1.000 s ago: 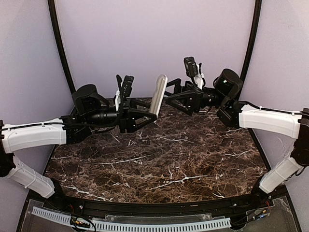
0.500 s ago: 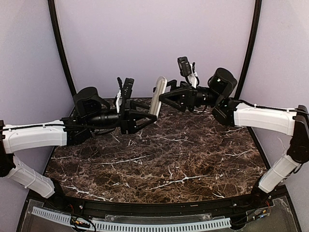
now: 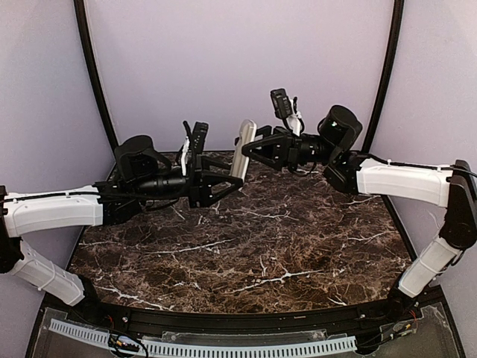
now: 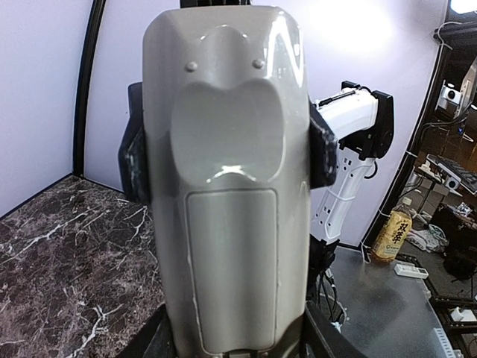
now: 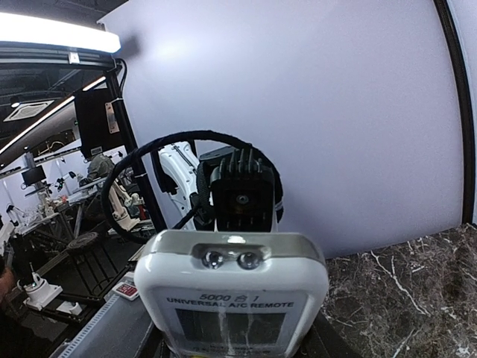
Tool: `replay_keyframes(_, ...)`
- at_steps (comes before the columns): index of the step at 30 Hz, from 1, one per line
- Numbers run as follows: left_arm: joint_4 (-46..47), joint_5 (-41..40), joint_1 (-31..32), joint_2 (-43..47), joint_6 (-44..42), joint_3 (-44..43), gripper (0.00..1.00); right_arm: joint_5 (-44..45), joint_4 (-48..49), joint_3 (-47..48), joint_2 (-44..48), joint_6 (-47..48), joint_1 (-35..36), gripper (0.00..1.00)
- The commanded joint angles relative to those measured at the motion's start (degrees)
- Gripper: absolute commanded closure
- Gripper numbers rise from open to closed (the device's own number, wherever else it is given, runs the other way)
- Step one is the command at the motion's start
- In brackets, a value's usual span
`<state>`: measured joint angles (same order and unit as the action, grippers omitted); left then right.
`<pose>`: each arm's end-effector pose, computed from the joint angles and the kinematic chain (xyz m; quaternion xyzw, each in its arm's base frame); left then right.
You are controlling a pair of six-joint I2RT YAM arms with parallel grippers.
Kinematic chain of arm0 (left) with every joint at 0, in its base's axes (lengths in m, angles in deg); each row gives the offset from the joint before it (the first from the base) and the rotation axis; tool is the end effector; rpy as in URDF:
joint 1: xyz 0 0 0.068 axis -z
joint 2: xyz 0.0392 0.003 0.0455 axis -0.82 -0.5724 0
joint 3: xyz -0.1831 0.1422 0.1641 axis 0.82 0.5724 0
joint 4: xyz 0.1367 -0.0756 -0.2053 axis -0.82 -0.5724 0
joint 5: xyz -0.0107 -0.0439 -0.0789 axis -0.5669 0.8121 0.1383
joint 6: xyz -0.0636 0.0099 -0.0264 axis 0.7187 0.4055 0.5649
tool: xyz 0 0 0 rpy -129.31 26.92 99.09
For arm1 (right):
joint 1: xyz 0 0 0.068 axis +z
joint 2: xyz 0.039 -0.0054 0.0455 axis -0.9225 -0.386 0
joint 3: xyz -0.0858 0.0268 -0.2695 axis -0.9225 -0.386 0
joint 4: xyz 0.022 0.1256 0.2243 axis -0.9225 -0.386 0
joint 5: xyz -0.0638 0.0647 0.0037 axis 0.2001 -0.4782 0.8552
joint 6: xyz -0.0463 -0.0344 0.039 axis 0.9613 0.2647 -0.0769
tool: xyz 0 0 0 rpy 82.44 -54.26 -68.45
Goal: Load the batteries into the remote control
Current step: Pass from the left arm to the right, then place the remote control at the center of the board.
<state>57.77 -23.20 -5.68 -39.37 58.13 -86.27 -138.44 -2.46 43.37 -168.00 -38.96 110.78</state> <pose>0.1854 -0.2623 0.3573 0.3848 0.5498 -0.5388 0.5092 0.2312 0.2847 0.3888 -0.4325 0.4607 0.6654 0.3974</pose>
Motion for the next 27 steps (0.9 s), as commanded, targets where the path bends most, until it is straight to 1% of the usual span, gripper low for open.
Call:
replay_keyframes(1, -5.4, -2.8, 0.2, 2.0, -3.6, -0.3, 0.4, -0.5, -3.9, 1.8, 0.9, 0.8, -0.4, 0.67)
replay_keyframes(2, -7.1, -3.3, 0.1, 2.5, -4.1, -0.6, 0.36, 0.1, -5.9, 2.0, 1.2, 1.9, -0.9, 0.67)
replay_keyframes(3, -10.9, -4.3, -0.2, 2.9, -4.6, -1.4, 0.28, 0.8, -8.8, 2.4, 1.4, 3.7, -1.5, 0.67)
replay_keyframes(4, -12.6, -4.5, -1.0, 3.5, -4.7, -1.7, 0.24, 1.7, -15.3, 3.0, 1.6, 6.0, -2.1, 0.69)
replay_keyframes(5, -15.3, -4.3, -2.4, 3.9, -4.1, -2.1, 0.14, 3.8, -21.5, 3.6, 1.9, 9.1, -2.7, 0.69)
replay_keyframes(7, -18.2, -4.7, -4.7, 5.3, -2.8, -1.6, 0.03, 10.0, -34.7, 5.3, 2.1, 16.4, -3.4, 0.7)
replay_keyframes(10, -21.3, -8.2, -6.8, 7.7, -2.1, -0.3, 0.02, 19.1, -49.4, 7.7, 1.3, 24.2, -3.5, 0.71)
replay_keyframes(11, -23.4, -11.0, -7.5, 8.0, -2.0, -0.1, 0.02, 22.1, -53.1, 8.6, 0.5, 25.8, -3.5, 0.71)
replay_keyframes(12, -24.7, -13.6, -7.8, 8.1, -2.1, -0.2, 0.01, 23.9, -56.6, 9.5, -0.9, 27.1, -3.5, 0.71)
replay_keyframes(14, -30.6, -17.6, -8.6, 7.5, -2.4, -1.7, 0.01, 29.3, -63.5, 11.7, -3.6, 29.2, -3.4, 0.71)
replay_keyframes(16, -33.9, -21.3, -9.1, 6.6, -2.5, -2.7, 0.01, 33.4, -69.5, 14.0, -7.2, 31.2, -3.2, 0.72)
replay_keyframes(18, -35.3, -23.1, -9.4, 6.0, -2.2, -3.0, 0.01, 37.4, -74.8, 15.8, -10.6, 31.8, -2.7, 0.73)
replay_keyframes(25, -36.4, -21.8, -9.8, 3.4, -2.2, -3.0, 0.01, 49.9, -84.4, 23.5, -22.7, 33.1, -0.9, 0.73)
replay_keyframes(27, -37.0, -22.4, -9.8, 3.3, -2.3, -3.0, 0.01, 52.1, -85.8, 25.3, -25.0, 33.4, -0.6, 0.73)
